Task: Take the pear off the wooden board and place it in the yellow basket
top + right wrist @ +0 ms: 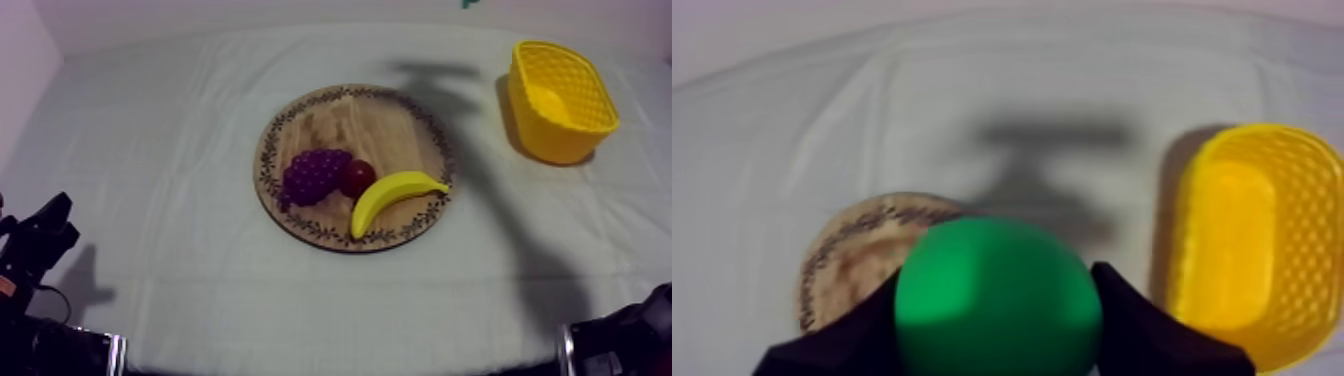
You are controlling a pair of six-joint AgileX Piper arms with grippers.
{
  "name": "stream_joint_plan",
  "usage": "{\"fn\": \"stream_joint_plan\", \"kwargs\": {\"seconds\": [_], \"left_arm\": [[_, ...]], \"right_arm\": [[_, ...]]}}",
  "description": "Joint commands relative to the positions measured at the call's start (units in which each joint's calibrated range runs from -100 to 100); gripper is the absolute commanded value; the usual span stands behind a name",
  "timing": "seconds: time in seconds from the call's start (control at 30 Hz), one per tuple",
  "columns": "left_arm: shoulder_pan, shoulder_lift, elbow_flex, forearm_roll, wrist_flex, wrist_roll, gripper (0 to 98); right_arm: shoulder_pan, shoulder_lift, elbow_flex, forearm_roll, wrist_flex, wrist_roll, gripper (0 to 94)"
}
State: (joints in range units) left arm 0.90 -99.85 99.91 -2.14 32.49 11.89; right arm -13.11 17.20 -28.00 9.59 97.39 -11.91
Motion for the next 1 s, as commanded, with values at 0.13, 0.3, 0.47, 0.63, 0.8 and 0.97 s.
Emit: {"fn": "stream_joint_plan", "kwargs": {"seconds": [0.13,0.3,0.47,0.63,0.8,0.97], "left_arm": [[0.00,0.02,-0.02,0.01,0.00,0.00,0.1],[0.00,0.02,-0.02,0.01,0.00,0.00,0.1],[0.00,0.02,-0.02,0.01,0.00,0.00,0.1],[0.00,0.02,-0.02,0.01,0.00,0.00,0.1],[0.00,0.02,-0.02,0.01,0.00,0.00,0.1],[0.00,0.02,-0.02,0.01,0.00,0.00,0.1]], "right_arm": [[9.63,-0.68,5.41,0.54,-2.51,1.76,40.0],[13.98,0.65,8.30,1.12,-4.98,2.72,40.5],[16.17,3.98,10.86,1.63,-7.46,3.28,41.1],[16.47,8.41,13.97,1.94,-10.21,4.34,41.8],[15.75,13.16,16.10,2.81,-10.61,5.18,54.1],[15.93,16.17,15.54,3.43,-9.53,5.68,71.6]]}}
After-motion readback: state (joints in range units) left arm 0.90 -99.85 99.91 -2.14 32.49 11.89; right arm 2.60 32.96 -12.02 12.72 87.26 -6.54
